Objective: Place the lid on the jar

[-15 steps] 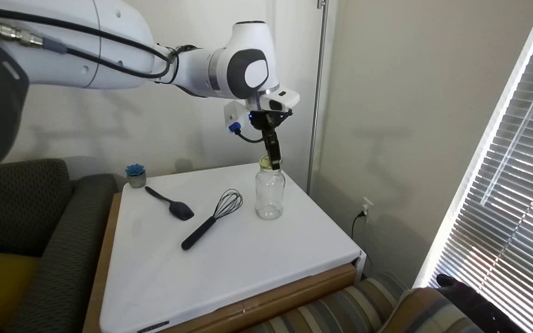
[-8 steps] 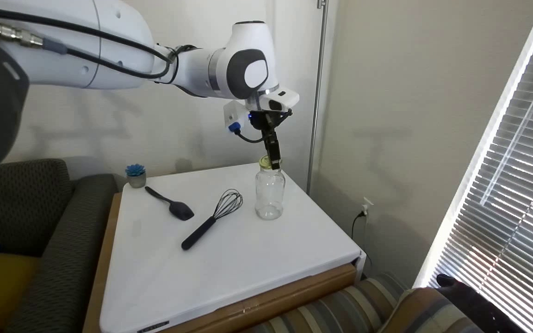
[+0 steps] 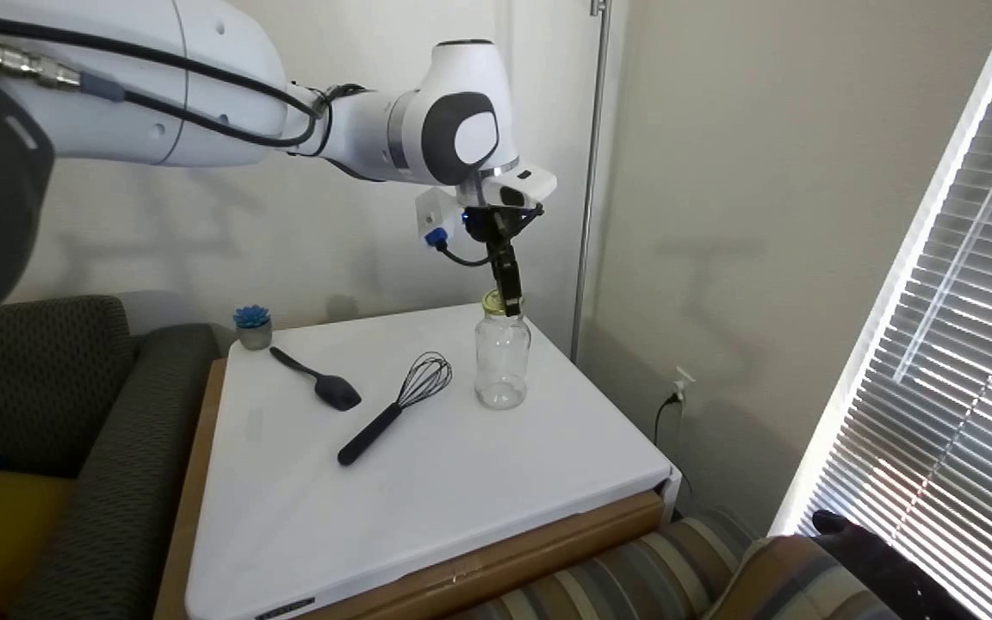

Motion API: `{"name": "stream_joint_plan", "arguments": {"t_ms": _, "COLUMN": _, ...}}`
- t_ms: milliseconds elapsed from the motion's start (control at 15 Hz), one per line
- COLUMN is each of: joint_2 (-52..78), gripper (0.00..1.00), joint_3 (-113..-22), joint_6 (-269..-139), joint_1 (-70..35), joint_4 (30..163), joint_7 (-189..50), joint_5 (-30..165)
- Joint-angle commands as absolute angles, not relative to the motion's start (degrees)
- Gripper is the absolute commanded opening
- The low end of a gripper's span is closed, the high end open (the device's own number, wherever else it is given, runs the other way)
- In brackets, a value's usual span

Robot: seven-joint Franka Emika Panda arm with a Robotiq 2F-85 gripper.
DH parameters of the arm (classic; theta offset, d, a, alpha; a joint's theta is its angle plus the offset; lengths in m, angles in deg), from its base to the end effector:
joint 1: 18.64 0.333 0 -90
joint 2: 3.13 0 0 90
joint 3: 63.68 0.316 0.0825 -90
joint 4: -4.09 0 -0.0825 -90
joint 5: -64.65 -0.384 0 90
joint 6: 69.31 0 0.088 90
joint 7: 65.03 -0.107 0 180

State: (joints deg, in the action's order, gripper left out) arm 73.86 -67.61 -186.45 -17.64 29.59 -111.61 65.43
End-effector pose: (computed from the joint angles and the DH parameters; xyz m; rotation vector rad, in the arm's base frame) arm 0.8315 -0.0053 0.2407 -2.8433 1.1983 -0.4135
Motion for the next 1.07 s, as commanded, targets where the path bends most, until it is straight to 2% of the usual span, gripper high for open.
{"name": "stream_joint_plan", "arguments": {"t_ms": 0, "joint_2": 73.48, "gripper": 0.80, "joint_3": -67.11, "joint_6": -187.44, "joint_1": -18.00, "joint_4": 30.55, "joint_7": -111.33, "joint_5": 64.89}}
{"name": "stream_joint_plan", "arguments": {"t_ms": 67, "joint_2": 73.47, "gripper": 0.80, "joint_3": -67.12, "joint_6": -187.40, "joint_1": -18.00, "joint_4": 30.56, "joint_7": -111.35, "joint_5": 64.89}}
{"name": "stream_joint_plan", "arguments": {"t_ms": 133, "joint_2": 73.47, "gripper": 0.84, "joint_3": -67.10, "joint_6": -187.40, "joint_1": -18.01, "joint_4": 30.56, "joint_7": -111.33, "joint_5": 64.88}}
{"name": "stream_joint_plan", "arguments": {"t_ms": 267, "joint_2": 73.46, "gripper": 0.66, "joint_3": -67.09, "joint_6": -187.39, "joint_1": -18.03, "joint_4": 30.56, "joint_7": -111.36, "joint_5": 64.85}}
{"name": "stream_joint_plan", "arguments": {"t_ms": 400, "joint_2": 73.47, "gripper": 0.71, "joint_3": -67.06, "joint_6": -187.47, "joint_1": -18.06, "joint_4": 30.53, "joint_7": -111.41, "joint_5": 64.81}}
{"name": "stream_joint_plan", "arguments": {"t_ms": 467, "joint_2": 73.49, "gripper": 0.70, "joint_3": -67.07, "joint_6": -187.52, "joint_1": -18.06, "joint_4": 30.52, "joint_7": -111.42, "joint_5": 64.81}}
{"name": "stream_joint_plan", "arguments": {"t_ms": 733, "joint_2": 73.42, "gripper": 0.75, "joint_3": -66.99, "joint_6": -187.54, "joint_1": -18.13, "joint_4": 30.50, "joint_7": -111.43, "joint_5": 64.72}}
{"name": "stream_joint_plan", "arguments": {"t_ms": 867, "joint_2": 73.04, "gripper": 0.86, "joint_3": -67.09, "joint_6": -186.96, "joint_1": -18.03, "joint_4": 30.58, "joint_7": -111.22, "joint_5": 64.87}}
{"name": "stream_joint_plan", "arguments": {"t_ms": 933, "joint_2": 72.84, "gripper": 0.98, "joint_3": -67.07, "joint_6": -186.81, "joint_1": -17.97, "joint_4": 30.53, "joint_7": -110.80, "joint_5": 64.94}}
{"name": "stream_joint_plan", "arguments": {"t_ms": 1000, "joint_2": 72.41, "gripper": 1.00, "joint_3": -67.49, "joint_6": -186.15, "joint_1": -17.74, "joint_4": 30.59, "joint_7": -110.91, "joint_5": 65.36}}
